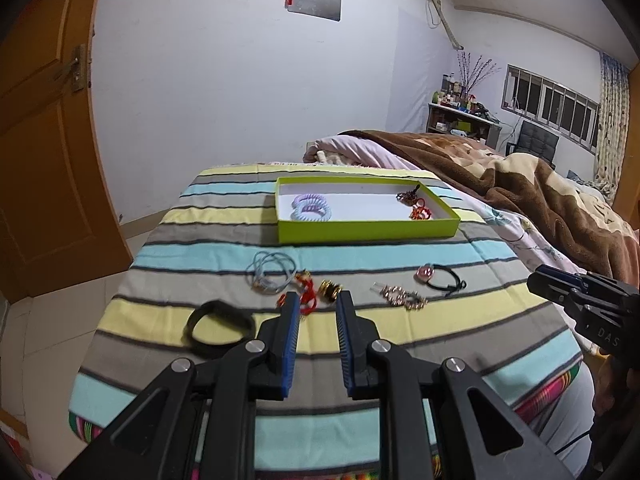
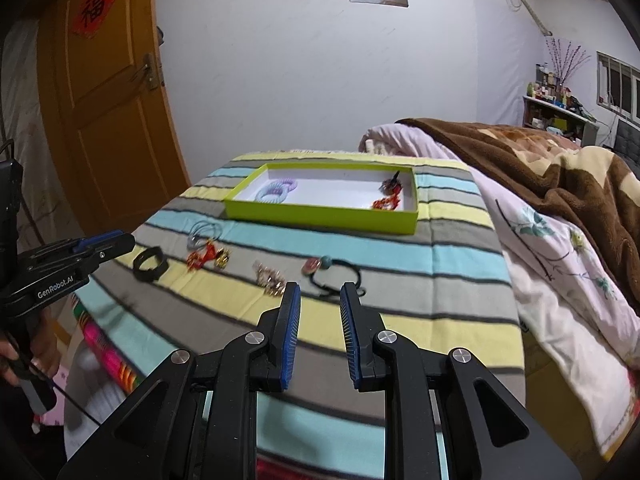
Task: Organize jewelry
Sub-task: 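Withdraw both tools from the tray back over the bedspread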
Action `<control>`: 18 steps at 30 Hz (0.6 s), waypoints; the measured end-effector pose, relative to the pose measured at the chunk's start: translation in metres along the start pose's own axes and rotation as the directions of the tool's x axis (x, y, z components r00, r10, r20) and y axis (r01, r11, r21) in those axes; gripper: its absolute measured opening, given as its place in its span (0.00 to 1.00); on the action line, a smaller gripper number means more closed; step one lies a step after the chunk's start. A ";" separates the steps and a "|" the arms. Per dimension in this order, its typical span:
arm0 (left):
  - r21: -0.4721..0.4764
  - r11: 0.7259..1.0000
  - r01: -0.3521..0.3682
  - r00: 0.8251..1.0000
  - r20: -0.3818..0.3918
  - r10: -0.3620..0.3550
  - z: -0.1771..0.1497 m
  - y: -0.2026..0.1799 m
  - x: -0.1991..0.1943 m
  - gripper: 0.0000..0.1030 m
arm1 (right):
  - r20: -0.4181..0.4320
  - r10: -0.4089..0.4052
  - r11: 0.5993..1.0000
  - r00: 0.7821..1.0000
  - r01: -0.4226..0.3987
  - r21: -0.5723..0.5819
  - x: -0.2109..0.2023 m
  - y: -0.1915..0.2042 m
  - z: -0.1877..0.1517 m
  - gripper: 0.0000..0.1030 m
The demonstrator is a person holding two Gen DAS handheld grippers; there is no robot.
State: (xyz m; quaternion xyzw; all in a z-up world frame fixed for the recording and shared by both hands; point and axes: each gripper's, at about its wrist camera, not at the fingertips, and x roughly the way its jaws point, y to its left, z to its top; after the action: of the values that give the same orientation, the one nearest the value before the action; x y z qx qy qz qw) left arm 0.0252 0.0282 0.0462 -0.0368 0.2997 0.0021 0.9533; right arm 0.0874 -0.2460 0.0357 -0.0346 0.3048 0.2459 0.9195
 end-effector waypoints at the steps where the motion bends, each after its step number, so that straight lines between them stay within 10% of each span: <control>1: -0.002 1.000 -0.003 1.000 -0.002 0.003 -0.003 0.001 -0.002 0.19 | -0.004 0.004 1.000 1.000 -0.004 -0.001 0.000 0.001 -0.002 0.20; 18: -0.041 0.999 -0.024 0.999 -0.033 0.023 -0.016 0.021 0.006 0.22 | -0.049 0.049 0.998 0.998 -0.050 -0.022 0.019 0.013 -0.006 0.20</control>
State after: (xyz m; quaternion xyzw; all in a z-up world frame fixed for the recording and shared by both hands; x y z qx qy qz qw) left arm 0.0197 0.0482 0.0282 -0.0530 0.3153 0.0190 0.9473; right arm 0.0910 -0.2274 0.0209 -0.0436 0.3247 0.2714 0.9050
